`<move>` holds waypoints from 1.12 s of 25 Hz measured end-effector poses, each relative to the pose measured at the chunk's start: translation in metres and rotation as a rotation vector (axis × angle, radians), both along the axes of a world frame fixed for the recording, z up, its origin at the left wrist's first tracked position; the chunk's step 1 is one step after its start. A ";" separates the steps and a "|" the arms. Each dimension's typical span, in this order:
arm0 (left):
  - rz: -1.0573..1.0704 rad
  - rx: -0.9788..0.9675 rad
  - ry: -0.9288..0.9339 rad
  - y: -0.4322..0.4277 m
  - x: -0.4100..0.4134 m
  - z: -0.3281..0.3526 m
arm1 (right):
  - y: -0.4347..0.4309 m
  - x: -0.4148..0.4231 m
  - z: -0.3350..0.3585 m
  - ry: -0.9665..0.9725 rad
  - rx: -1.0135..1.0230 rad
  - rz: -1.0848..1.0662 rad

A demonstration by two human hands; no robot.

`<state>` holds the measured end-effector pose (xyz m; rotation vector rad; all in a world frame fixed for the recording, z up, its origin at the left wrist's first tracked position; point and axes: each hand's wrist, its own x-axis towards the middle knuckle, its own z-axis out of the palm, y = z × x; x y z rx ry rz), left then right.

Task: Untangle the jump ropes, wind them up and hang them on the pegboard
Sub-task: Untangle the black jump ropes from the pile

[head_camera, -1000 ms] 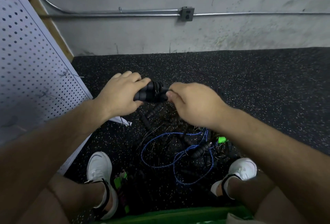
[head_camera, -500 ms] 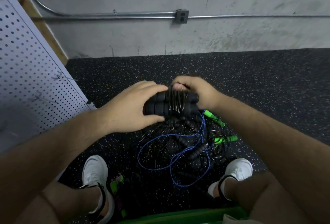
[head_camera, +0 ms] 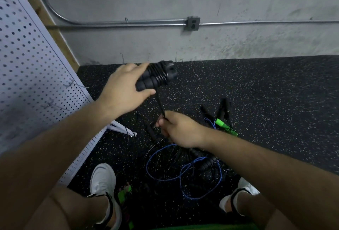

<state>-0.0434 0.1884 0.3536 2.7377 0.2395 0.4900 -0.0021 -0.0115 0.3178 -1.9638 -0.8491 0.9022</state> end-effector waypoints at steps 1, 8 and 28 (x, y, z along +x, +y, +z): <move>0.019 -0.002 0.007 0.008 0.001 0.000 | -0.002 -0.005 -0.002 -0.010 -0.027 0.034; 0.034 0.287 0.099 0.031 0.010 -0.019 | -0.009 -0.008 0.015 -0.154 -0.061 0.070; -0.419 -0.058 0.094 -0.058 -0.030 0.003 | -0.046 0.080 0.029 -0.500 0.088 0.031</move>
